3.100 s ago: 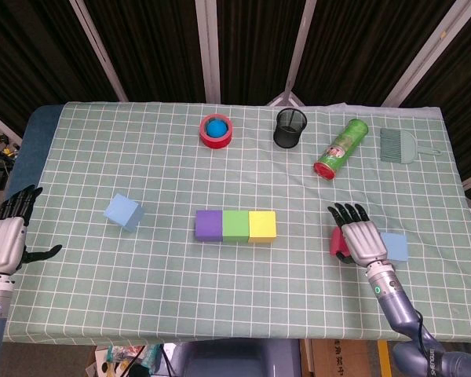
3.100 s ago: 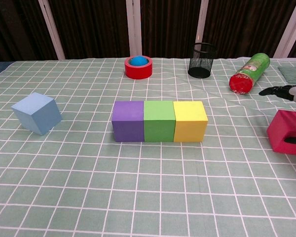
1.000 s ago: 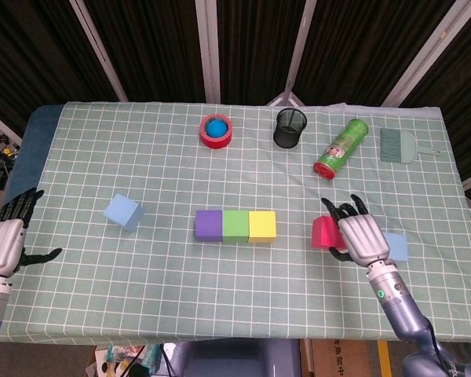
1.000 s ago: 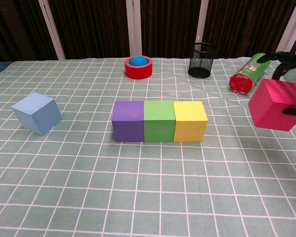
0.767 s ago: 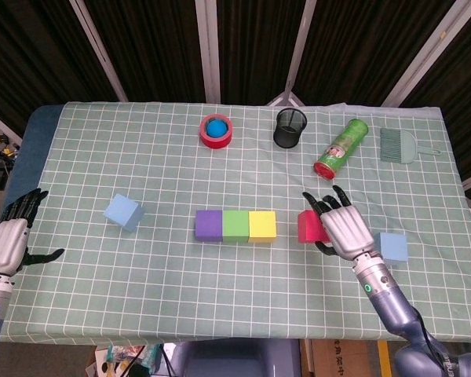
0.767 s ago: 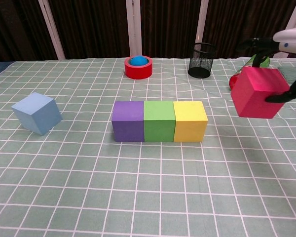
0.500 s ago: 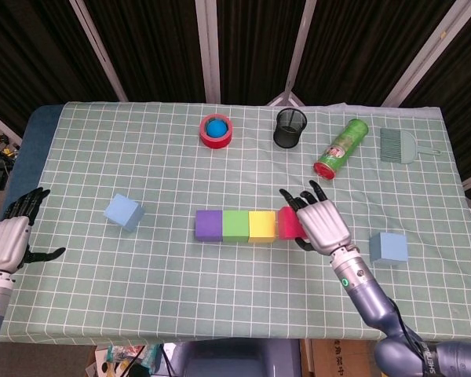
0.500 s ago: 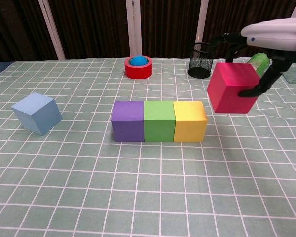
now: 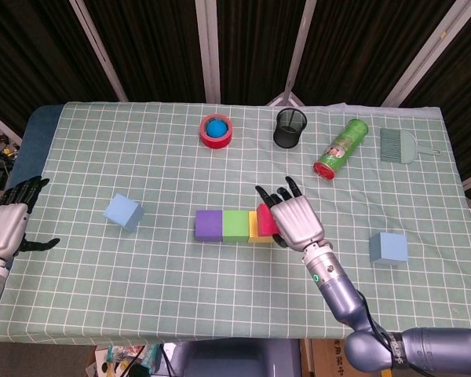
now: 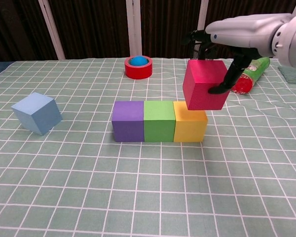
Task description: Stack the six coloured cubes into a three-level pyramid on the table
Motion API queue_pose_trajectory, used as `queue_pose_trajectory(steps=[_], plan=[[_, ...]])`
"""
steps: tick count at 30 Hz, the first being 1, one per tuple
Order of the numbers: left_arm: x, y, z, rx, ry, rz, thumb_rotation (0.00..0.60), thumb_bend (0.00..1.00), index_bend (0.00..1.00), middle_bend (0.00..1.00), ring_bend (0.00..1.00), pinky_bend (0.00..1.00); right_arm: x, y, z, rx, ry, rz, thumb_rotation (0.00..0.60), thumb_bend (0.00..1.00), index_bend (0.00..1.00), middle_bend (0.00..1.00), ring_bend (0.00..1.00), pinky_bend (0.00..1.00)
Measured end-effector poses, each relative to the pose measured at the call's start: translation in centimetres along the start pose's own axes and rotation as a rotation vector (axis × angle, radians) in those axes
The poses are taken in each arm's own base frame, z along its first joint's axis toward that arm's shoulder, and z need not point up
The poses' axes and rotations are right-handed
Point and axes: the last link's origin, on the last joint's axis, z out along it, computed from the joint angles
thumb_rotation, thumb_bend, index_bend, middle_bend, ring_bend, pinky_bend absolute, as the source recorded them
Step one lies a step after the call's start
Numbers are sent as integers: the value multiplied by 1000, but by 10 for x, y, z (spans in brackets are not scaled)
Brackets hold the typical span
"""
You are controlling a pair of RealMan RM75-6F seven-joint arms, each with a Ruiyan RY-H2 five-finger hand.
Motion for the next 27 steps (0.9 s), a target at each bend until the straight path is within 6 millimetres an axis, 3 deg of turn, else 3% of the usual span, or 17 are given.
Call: queue_pose_trajectory(steps=[13,27], plan=[[4,2,4,-55,64,1,600,103,0,0,0,65,-9,-16,9,-115,-120,130,600,318,0,383,211,0],[4,-1,5,-47,73,-7,600,103,0,0,0,65,-3,-37,25,-143,-124,160,600,318,0,383,211,0]])
